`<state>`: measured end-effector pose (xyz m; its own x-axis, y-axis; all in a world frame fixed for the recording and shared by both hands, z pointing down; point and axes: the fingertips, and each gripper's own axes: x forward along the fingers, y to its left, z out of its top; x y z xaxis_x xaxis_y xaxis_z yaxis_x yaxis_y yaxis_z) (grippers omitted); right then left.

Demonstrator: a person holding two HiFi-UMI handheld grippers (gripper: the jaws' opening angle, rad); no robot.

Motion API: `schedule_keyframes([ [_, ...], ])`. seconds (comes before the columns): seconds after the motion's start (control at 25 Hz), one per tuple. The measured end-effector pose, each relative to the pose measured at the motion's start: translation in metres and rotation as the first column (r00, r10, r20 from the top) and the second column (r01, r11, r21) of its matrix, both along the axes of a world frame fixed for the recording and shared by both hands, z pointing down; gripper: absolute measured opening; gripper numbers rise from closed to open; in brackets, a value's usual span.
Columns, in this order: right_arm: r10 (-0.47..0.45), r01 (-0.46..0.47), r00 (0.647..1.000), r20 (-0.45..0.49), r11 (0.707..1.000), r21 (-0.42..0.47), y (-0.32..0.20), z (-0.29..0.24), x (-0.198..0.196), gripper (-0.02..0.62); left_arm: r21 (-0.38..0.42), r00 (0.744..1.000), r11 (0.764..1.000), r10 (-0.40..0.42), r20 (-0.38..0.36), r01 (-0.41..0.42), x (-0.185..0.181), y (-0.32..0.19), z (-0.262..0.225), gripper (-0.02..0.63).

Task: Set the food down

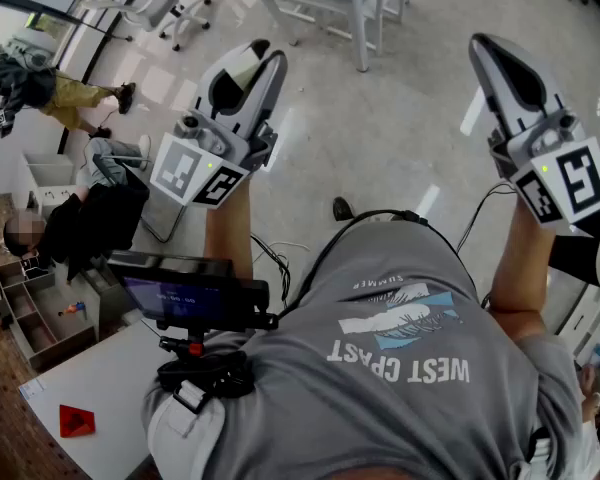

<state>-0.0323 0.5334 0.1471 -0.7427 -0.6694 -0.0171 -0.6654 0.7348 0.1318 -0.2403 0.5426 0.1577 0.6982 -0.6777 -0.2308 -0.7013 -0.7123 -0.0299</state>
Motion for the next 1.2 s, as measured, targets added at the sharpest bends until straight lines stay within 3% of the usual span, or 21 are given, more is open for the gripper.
schedule_keyframes([
  [0.4,0.079,-0.078,0.996,-0.043,0.997,0.025,-0.049,-0.007,-0.072,0.006,0.022,0.995,0.996,0.09,-0.038,-0.09,-0.059,-0.063,0.005,0.101],
  [0.72,0.084,-0.084,0.996,-0.005,0.996,0.028,-0.075,-0.017,-0.092,0.009,0.018,0.991,0.992,0.125,-0.051,-0.124,-0.07,-0.104,0.005,0.101],
  [1.08,0.098,-0.098,0.995,0.01,0.994,0.056,-0.119,-0.036,-0.074,0.009,0.005,0.991,0.991,0.133,-0.021,-0.133,-0.046,-0.146,-0.012,0.101],
  [1.2,0.105,-0.106,0.994,0.023,0.992,0.061,-0.14,-0.039,-0.051,0.008,-0.007,0.992,0.992,0.129,-0.002,-0.129,-0.027,-0.163,-0.019,0.101],
])
